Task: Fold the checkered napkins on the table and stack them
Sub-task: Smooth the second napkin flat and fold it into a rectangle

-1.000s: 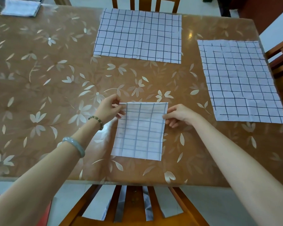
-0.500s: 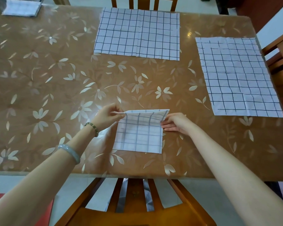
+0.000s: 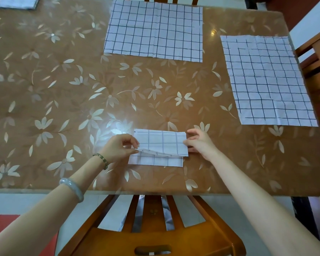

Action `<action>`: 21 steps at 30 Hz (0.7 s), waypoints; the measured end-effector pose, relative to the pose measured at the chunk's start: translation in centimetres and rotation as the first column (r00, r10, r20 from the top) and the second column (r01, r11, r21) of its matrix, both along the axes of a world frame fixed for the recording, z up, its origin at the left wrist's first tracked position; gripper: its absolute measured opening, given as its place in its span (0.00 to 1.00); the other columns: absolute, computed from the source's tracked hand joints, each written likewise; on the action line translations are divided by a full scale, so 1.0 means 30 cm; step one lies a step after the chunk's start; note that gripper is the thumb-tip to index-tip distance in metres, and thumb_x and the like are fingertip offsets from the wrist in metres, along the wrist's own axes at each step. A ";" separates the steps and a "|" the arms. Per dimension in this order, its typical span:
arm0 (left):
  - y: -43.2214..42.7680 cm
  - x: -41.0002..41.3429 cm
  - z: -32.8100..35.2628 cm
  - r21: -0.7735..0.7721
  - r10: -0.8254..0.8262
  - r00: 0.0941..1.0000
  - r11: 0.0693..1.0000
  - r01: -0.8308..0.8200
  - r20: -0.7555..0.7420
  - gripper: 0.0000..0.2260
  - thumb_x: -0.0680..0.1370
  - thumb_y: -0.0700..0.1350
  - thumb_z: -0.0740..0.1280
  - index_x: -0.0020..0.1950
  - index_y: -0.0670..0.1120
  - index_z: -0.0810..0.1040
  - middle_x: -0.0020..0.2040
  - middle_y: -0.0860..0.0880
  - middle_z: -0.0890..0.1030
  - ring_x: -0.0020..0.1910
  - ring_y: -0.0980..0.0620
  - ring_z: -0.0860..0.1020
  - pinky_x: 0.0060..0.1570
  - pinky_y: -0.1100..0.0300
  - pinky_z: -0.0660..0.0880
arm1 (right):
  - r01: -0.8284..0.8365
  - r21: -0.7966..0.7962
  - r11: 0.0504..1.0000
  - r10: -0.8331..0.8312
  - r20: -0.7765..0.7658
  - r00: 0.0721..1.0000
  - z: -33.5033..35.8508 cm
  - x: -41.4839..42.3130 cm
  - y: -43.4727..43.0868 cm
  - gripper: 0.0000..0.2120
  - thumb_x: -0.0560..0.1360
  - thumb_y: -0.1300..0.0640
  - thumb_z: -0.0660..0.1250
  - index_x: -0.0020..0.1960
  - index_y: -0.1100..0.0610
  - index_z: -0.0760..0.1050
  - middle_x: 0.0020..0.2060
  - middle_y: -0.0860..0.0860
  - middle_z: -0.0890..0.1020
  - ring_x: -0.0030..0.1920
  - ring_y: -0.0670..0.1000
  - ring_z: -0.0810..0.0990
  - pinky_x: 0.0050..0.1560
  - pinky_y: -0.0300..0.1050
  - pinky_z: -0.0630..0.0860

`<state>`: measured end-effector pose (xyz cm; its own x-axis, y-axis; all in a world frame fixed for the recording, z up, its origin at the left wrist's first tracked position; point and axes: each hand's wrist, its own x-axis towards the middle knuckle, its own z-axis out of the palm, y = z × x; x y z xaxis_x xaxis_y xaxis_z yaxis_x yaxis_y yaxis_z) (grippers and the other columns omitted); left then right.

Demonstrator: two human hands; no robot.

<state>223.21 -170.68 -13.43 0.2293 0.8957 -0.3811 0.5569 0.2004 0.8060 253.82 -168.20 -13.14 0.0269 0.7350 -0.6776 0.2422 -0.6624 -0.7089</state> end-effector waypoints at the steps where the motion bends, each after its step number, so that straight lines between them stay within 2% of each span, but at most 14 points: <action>1: -0.006 0.001 -0.004 0.005 -0.003 1.000 1.000 0.003 -0.015 0.11 0.67 0.36 0.76 0.36 0.51 0.79 0.46 0.51 0.83 0.49 0.54 0.82 0.57 0.56 0.77 | 0.017 -0.016 1.000 -0.017 0.003 1.000 0.001 0.000 -0.012 0.23 0.71 0.69 0.70 0.64 0.60 0.68 0.51 0.61 0.78 0.49 0.55 0.81 0.39 0.43 0.82; 4: -0.026 0.005 -0.005 0.015 -0.001 0.999 1.000 0.001 -0.033 0.09 0.68 0.36 0.76 0.36 0.48 0.80 0.46 0.51 0.83 0.49 0.55 0.81 0.56 0.56 0.77 | 0.078 -0.072 0.994 -0.078 0.005 0.997 -0.003 -0.002 -0.045 0.21 0.72 0.68 0.70 0.62 0.60 0.69 0.50 0.61 0.78 0.46 0.55 0.82 0.37 0.45 0.82; 7: -0.041 -0.001 -0.012 0.015 0.003 0.999 1.000 -0.002 -0.046 0.08 0.68 0.36 0.75 0.36 0.46 0.79 0.47 0.51 0.82 0.48 0.56 0.81 0.56 0.56 0.78 | 0.091 -0.123 0.988 -0.090 0.016 0.996 -0.006 -0.010 -0.073 0.11 0.74 0.64 0.69 0.55 0.64 0.74 0.46 0.61 0.81 0.41 0.55 0.84 0.39 0.46 0.83; 11: -0.056 -0.010 -0.027 0.014 -0.002 0.998 1.000 0.002 -0.062 0.08 0.69 0.36 0.75 0.36 0.47 0.79 0.47 0.52 0.82 0.48 0.55 0.81 0.55 0.55 0.78 | 0.103 -0.178 0.979 -0.103 0.008 0.995 -0.022 -0.024 -0.101 0.08 0.75 0.64 0.68 0.52 0.66 0.77 0.47 0.60 0.82 0.43 0.56 0.84 0.41 0.46 0.82; 17: -0.064 -0.021 -0.043 0.037 -0.050 0.992 0.998 0.055 -0.118 0.12 0.68 0.35 0.74 0.34 0.51 0.77 0.47 0.54 0.81 0.48 0.57 0.80 0.54 0.58 0.78 | 0.062 -0.063 0.996 -0.055 0.114 0.992 -0.048 -0.044 -0.132 0.04 0.74 0.64 0.69 0.47 0.67 0.79 0.43 0.59 0.83 0.41 0.54 0.84 0.39 0.45 0.83; 21: -0.070 -0.027 -0.056 0.083 -0.166 0.962 0.979 0.188 -0.219 0.17 0.69 0.34 0.71 0.33 0.57 0.73 0.45 0.55 0.80 0.48 0.55 0.78 0.51 0.57 0.78 | -0.039 -0.028 0.999 0.045 0.231 0.972 -0.052 -0.053 -0.130 0.03 0.74 0.63 0.69 0.43 0.61 0.80 0.40 0.56 0.83 0.37 0.51 0.84 0.40 0.47 0.83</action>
<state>222.39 -172.78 -15.12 0.3122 0.8847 -0.3462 0.7347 0.0062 0.6784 252.23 -172.10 -14.70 0.1544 0.7231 -0.6733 0.4256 -0.6637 -0.6151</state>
